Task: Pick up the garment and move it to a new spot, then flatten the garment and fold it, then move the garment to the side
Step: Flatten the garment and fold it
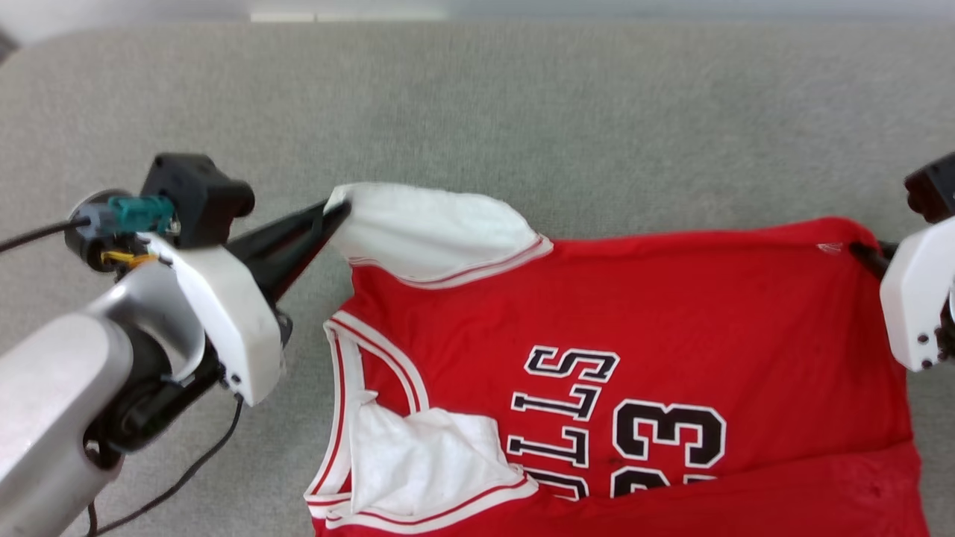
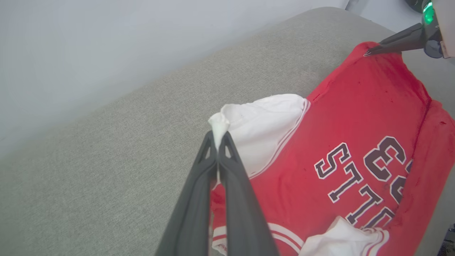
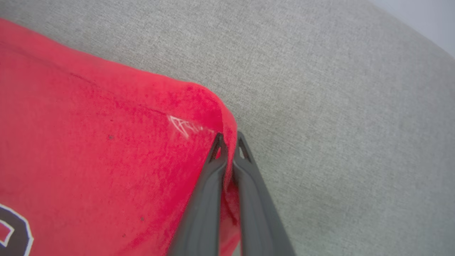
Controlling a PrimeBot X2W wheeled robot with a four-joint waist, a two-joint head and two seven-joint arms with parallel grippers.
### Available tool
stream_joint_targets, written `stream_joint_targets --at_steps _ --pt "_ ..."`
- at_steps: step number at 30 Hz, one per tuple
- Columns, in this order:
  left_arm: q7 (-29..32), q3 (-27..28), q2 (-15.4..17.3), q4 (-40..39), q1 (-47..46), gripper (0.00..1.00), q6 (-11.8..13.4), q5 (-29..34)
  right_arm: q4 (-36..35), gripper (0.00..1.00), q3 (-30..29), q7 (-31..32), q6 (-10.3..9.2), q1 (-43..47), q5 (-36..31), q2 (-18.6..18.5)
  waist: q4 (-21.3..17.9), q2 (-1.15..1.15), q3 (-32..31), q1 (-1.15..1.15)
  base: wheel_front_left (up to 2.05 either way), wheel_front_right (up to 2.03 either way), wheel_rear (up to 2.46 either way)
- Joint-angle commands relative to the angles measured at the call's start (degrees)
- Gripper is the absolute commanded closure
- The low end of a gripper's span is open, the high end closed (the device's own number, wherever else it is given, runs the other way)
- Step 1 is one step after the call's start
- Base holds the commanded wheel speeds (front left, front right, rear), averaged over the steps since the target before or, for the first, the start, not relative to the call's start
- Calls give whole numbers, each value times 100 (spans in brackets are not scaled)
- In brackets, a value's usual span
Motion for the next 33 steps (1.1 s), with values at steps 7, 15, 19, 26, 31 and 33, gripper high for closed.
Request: stream_joint_targets --at_steps 7,15,19,26,31,33 --pt "-247 -131 299 -282 914 100 334 -190 -329 100 -530 -714 -8 1172 -31 127 -141 0 -898 0 0 0 0" --pt "-537 -258 598 -646 1844 100 718 -368 -735 100 -977 -915 -8 2274 -142 307 -107 0 -1175 0 0 0 0" --pt "-687 -402 653 -749 2345 100 836 -521 -1032 100 -1069 -808 -8 2814 -219 348 -92 0 -1213 0 0 0 0" --pt "-554 -834 486 -532 2823 100 751 -592 -1318 100 -948 -566 -8 3371 -359 127 -62 0 -1122 0 0 0 0" --pt "-414 -1117 202 -102 2789 100 629 -466 -1268 100 -797 -463 -8 3461 -328 14 -54 0 -1059 0 0 0 0" --pt "-410 -1200 67 115 2743 100 556 -379 -1219 100 -652 -439 -8 3439 -377 -50 -57 0 -1035 0 0 0 0"
